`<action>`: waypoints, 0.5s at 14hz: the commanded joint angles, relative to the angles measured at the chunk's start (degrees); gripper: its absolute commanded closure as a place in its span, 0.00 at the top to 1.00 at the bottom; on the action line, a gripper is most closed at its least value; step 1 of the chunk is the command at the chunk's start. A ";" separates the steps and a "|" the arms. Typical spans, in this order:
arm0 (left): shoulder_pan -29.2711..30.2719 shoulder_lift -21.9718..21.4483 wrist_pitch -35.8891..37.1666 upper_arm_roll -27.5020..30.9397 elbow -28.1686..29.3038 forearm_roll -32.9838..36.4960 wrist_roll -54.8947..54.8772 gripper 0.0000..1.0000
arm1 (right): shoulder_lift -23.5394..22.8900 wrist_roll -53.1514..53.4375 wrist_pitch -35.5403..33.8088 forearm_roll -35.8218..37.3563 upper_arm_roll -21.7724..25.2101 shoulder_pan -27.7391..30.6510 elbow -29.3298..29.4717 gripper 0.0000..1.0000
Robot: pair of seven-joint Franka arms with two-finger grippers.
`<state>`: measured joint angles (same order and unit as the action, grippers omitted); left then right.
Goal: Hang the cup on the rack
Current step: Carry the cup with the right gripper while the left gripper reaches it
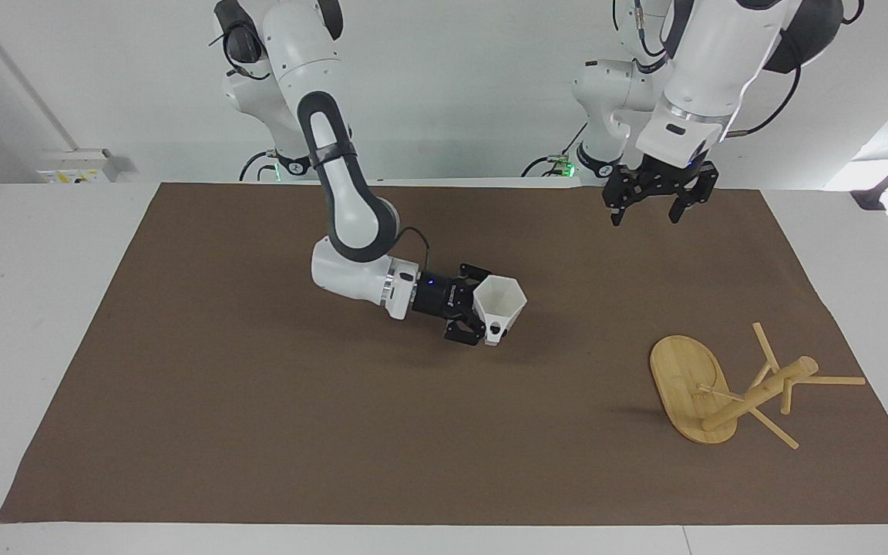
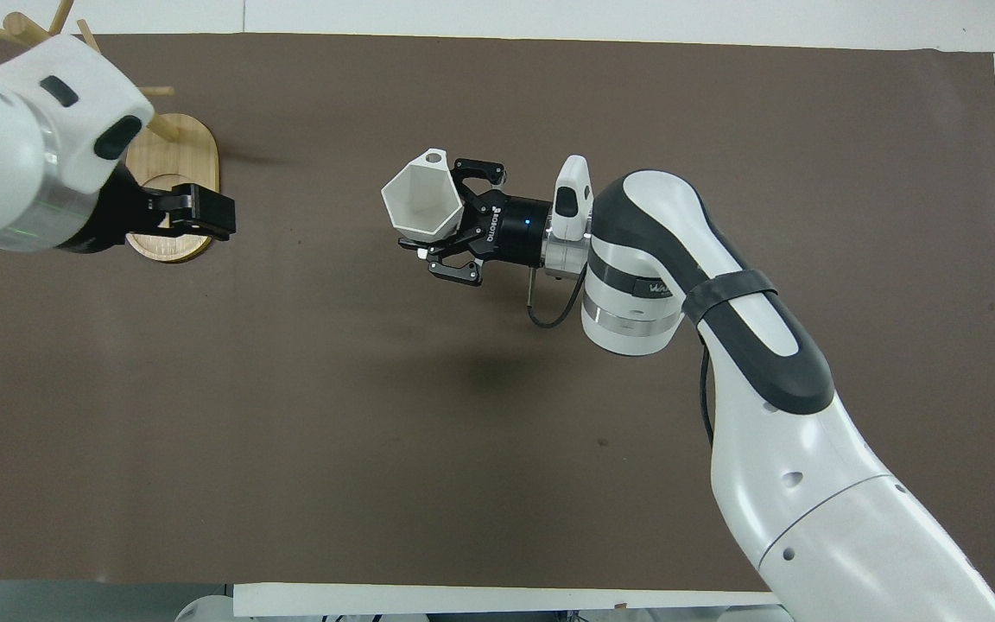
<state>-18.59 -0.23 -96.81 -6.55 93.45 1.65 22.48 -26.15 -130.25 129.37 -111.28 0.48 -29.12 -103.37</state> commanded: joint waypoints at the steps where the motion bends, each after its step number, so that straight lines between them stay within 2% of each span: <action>1: -4.42 1.98 -3.64 0.84 1.21 -0.15 5.02 1.00 | 3.37 1.05 6.92 -2.53 0.13 -3.03 -1.14 0.13; 3: -6.97 2.69 -4.17 0.84 1.12 -0.07 7.56 1.00 | 4.26 1.14 10.89 -4.55 0.13 -6.10 -1.14 0.13; 7: -8.74 6.90 -6.72 0.84 -0.37 0.11 9.69 1.00 | 5.14 0.96 11.78 -6.15 0.13 -7.09 -2.02 0.13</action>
<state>-26.47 4.72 -102.36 -6.59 94.14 1.65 31.33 -22.34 -129.85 141.12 -116.17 0.48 -36.71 -103.72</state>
